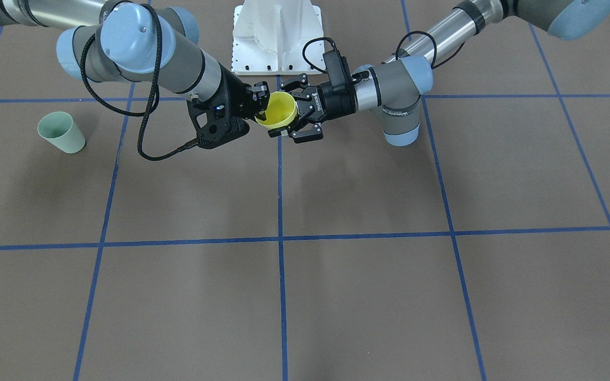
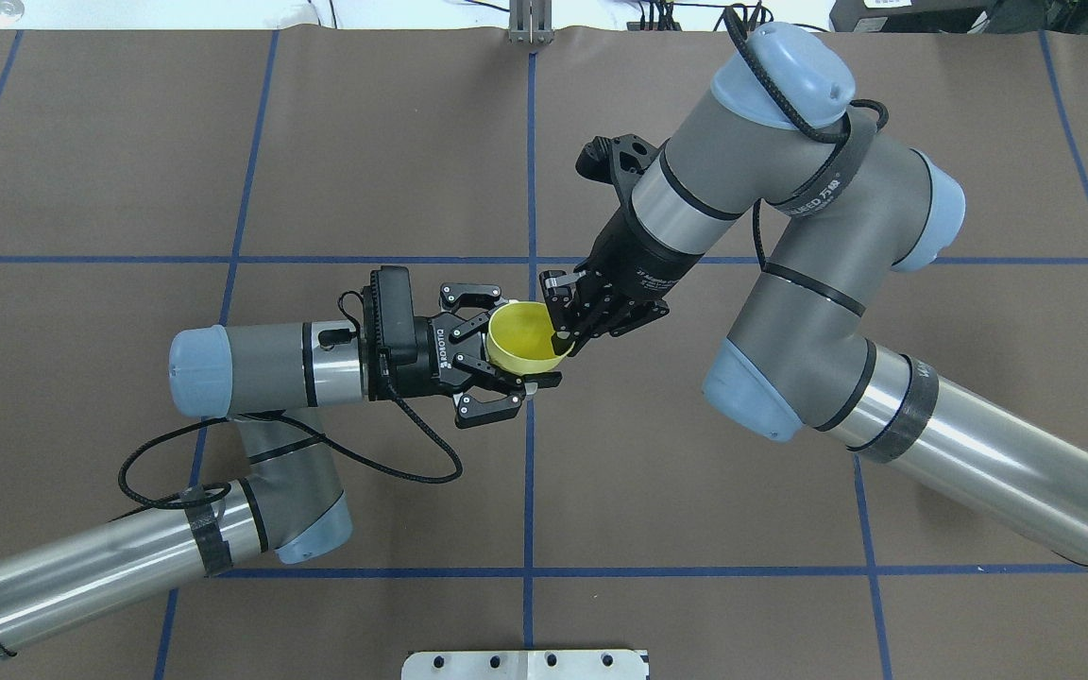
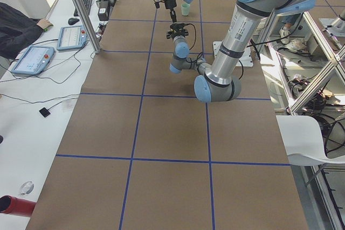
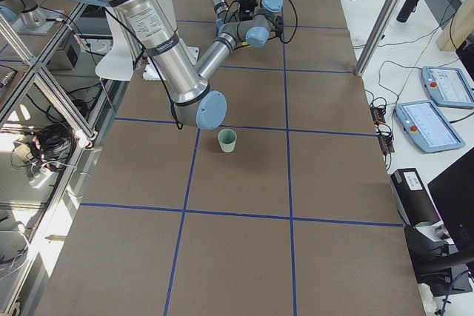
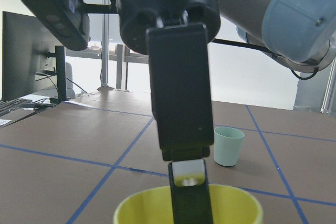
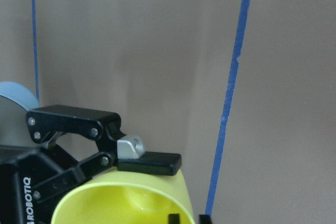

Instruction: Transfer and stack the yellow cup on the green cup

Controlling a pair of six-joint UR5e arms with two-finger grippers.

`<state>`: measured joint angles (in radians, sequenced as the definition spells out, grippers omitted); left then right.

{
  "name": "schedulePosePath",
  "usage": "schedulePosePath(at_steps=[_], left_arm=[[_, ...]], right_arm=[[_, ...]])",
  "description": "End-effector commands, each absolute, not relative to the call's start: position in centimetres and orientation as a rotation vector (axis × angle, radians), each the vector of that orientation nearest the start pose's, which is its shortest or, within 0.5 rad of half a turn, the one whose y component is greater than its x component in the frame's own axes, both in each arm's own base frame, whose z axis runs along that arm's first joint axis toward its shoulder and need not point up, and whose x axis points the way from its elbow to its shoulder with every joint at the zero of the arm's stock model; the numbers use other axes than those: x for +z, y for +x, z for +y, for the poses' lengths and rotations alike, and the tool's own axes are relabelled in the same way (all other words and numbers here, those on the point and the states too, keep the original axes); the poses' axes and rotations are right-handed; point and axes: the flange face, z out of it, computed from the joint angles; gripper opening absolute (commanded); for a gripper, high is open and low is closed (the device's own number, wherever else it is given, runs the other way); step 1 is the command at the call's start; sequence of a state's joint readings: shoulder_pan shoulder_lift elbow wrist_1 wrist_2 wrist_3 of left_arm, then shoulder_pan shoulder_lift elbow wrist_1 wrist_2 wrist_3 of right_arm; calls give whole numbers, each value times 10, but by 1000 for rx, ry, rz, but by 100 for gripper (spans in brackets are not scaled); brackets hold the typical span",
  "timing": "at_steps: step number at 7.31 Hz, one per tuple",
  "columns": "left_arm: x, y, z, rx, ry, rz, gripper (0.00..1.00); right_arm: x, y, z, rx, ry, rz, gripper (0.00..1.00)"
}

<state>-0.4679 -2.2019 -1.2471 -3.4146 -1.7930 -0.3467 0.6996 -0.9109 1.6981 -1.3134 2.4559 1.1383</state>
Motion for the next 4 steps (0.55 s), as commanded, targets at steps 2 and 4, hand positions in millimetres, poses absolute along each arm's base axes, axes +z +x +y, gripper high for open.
schedulePosePath(at_steps=[2, 4], left_arm=[[249, 531, -393, 670, 1569, 1565, 47], [246, 531, -393, 667, 1572, 1568, 83]], right_arm=[[165, -454, -456, -232, -150, -1244, 0], [164, -453, -456, -232, -148, -1245, 0]])
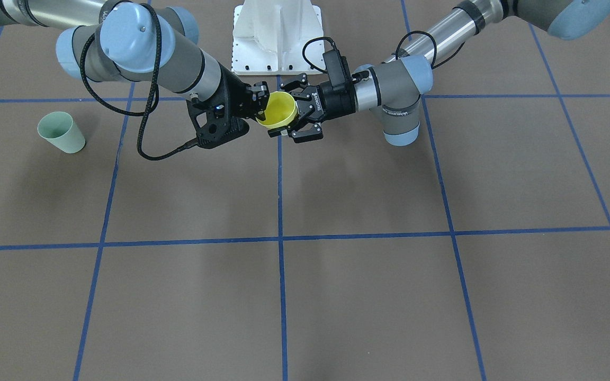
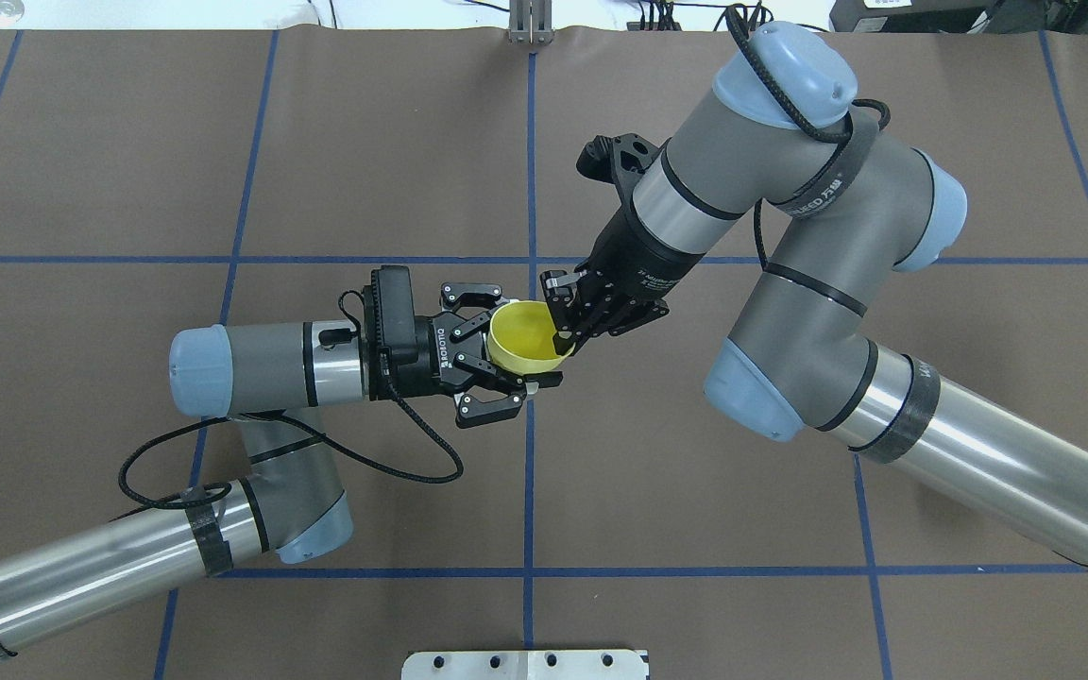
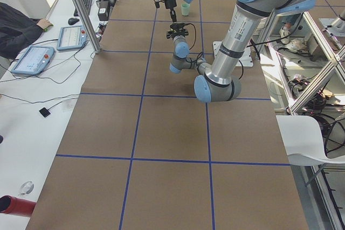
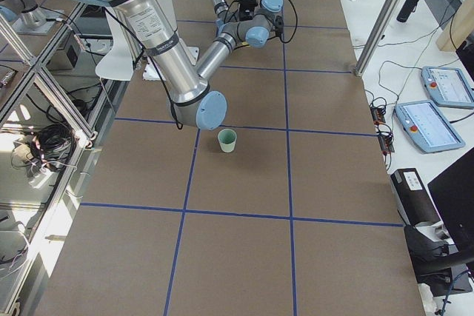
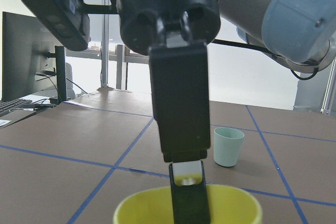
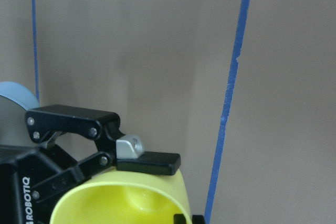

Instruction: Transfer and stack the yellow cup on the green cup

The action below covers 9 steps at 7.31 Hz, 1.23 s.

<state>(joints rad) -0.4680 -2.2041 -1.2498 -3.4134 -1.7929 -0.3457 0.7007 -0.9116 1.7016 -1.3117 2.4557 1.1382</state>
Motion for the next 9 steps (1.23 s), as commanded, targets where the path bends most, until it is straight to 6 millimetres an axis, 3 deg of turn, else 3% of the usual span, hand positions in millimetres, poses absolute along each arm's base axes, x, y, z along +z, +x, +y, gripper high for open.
schedulePosePath(at_steps=[1, 3, 6, 9], left_arm=[[246, 531, -393, 667, 1572, 1568, 89], [245, 530, -395, 640, 1582, 1557, 99], [247, 529, -396, 638, 1581, 1553, 99], [248, 529, -395, 640, 1582, 1557, 99]], right_arm=[[164, -453, -456, -232, -148, -1245, 0], [165, -452, -457, -230, -148, -1244, 0], [168, -451, -458, -225, -149, -1241, 0], [184, -437, -473, -162, -163, -1221, 0]])
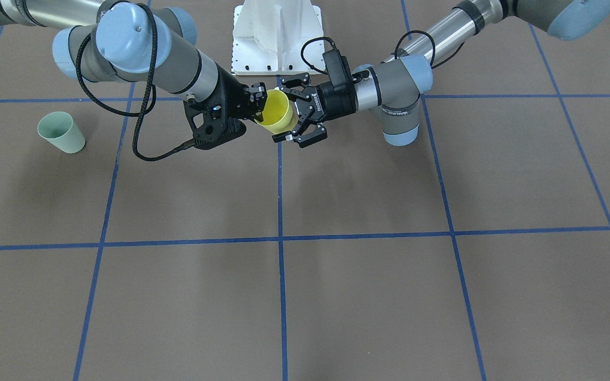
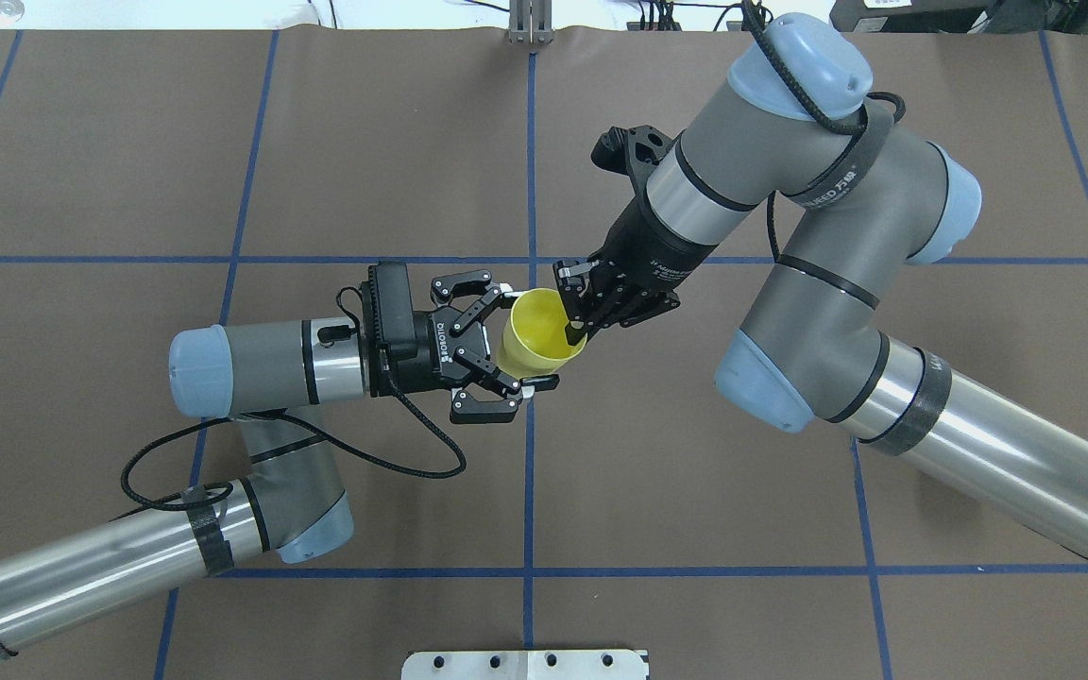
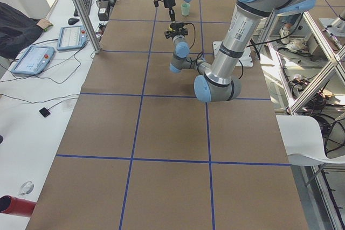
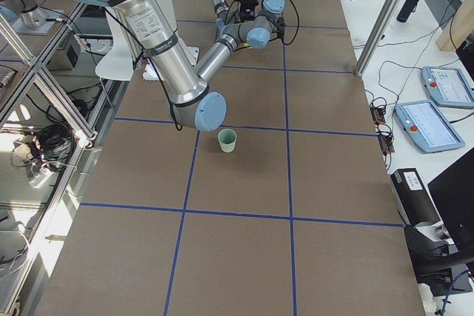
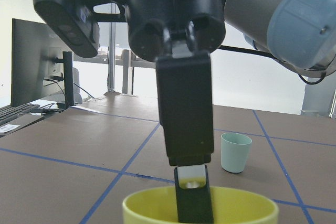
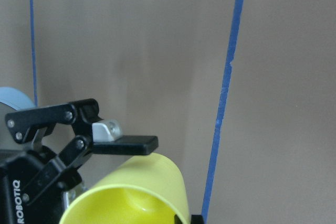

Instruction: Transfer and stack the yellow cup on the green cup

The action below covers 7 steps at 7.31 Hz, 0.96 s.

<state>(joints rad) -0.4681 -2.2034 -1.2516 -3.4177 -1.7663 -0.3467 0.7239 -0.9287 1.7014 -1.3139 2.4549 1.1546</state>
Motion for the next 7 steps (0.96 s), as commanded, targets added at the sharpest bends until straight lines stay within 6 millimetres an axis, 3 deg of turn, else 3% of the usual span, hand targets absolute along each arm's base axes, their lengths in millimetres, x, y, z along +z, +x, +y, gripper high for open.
schedulePosePath(at_steps=[1, 5, 6, 7], left_arm=[[248, 528, -395, 639, 1582, 1556, 99], [250, 528, -396, 613, 1555, 1567, 99], [249, 524, -403, 574, 1540, 1563, 99], [247, 515, -425, 560, 1521, 1503, 99]], right_arm=[[191, -432, -477, -147, -165, -1215, 0], [225, -413, -494, -83, -175, -1179, 0], [231, -403, -504, -56, -149, -1168, 0], [235, -396, -512, -31, -113, -1152, 0]])
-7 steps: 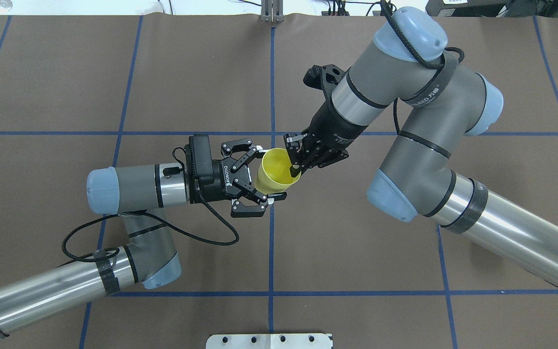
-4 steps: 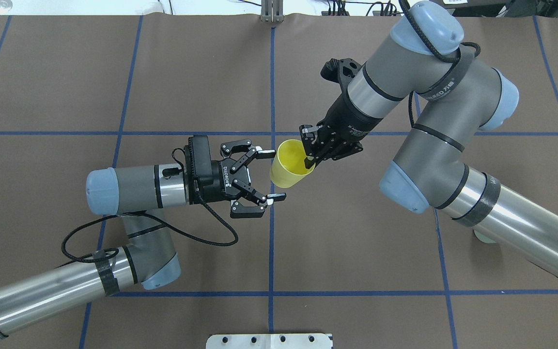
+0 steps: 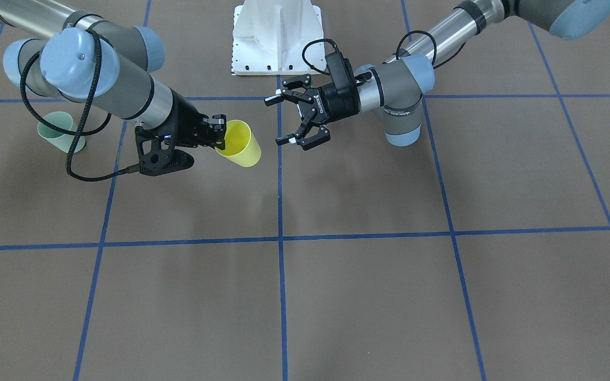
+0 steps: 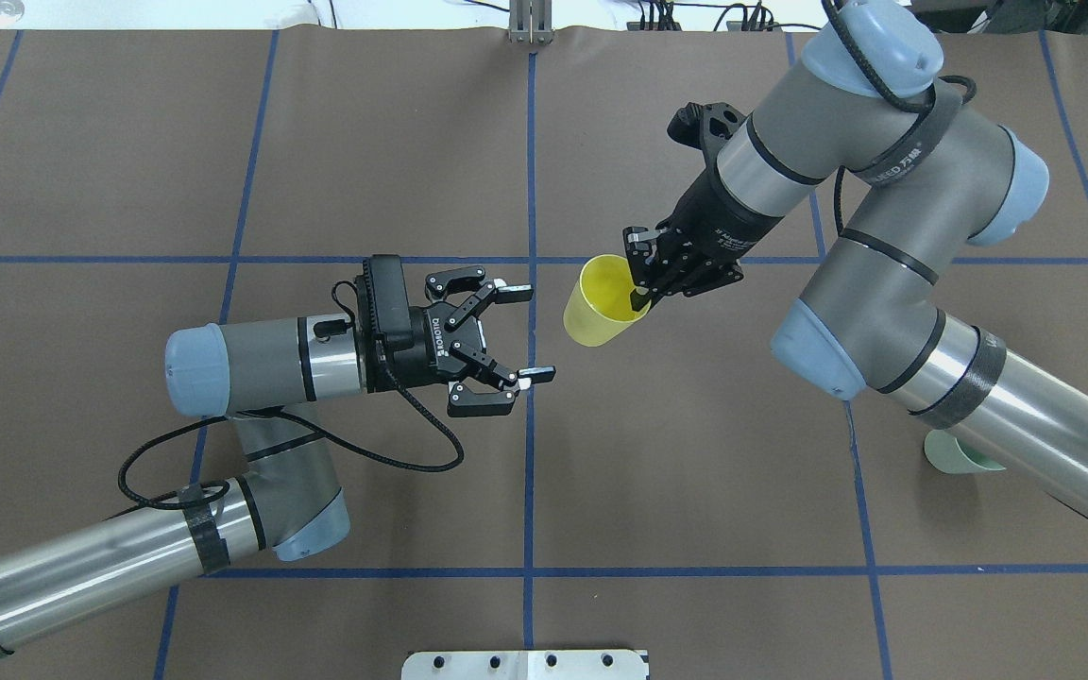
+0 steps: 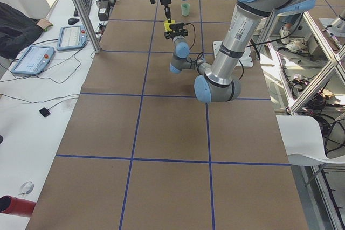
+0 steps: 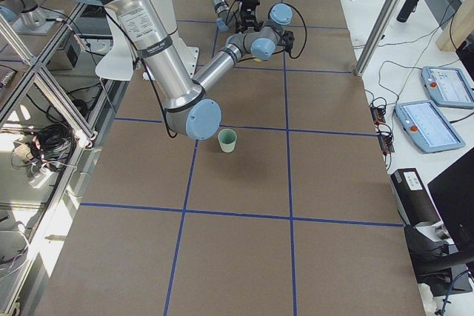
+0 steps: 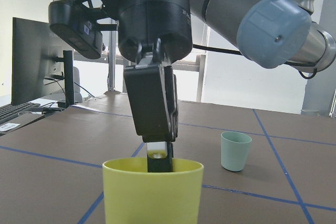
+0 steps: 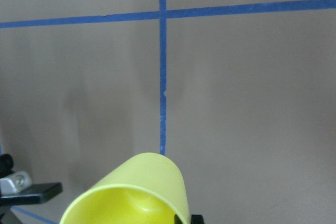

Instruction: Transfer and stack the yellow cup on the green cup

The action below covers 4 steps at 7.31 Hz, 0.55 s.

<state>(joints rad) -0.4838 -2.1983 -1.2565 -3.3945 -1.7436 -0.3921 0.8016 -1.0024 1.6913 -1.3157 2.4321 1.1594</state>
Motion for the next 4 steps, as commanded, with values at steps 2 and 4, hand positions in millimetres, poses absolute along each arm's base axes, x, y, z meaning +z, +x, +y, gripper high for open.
schedulePosePath(at_steps=[2, 4], left_arm=[[236, 477, -466, 529, 1465, 1352, 99], [244, 446, -508, 492, 1337, 1170, 99]], right_arm=[[250, -383, -525, 29, -59, -1111, 0], [259, -356, -545, 89, -13, -1090, 0]])
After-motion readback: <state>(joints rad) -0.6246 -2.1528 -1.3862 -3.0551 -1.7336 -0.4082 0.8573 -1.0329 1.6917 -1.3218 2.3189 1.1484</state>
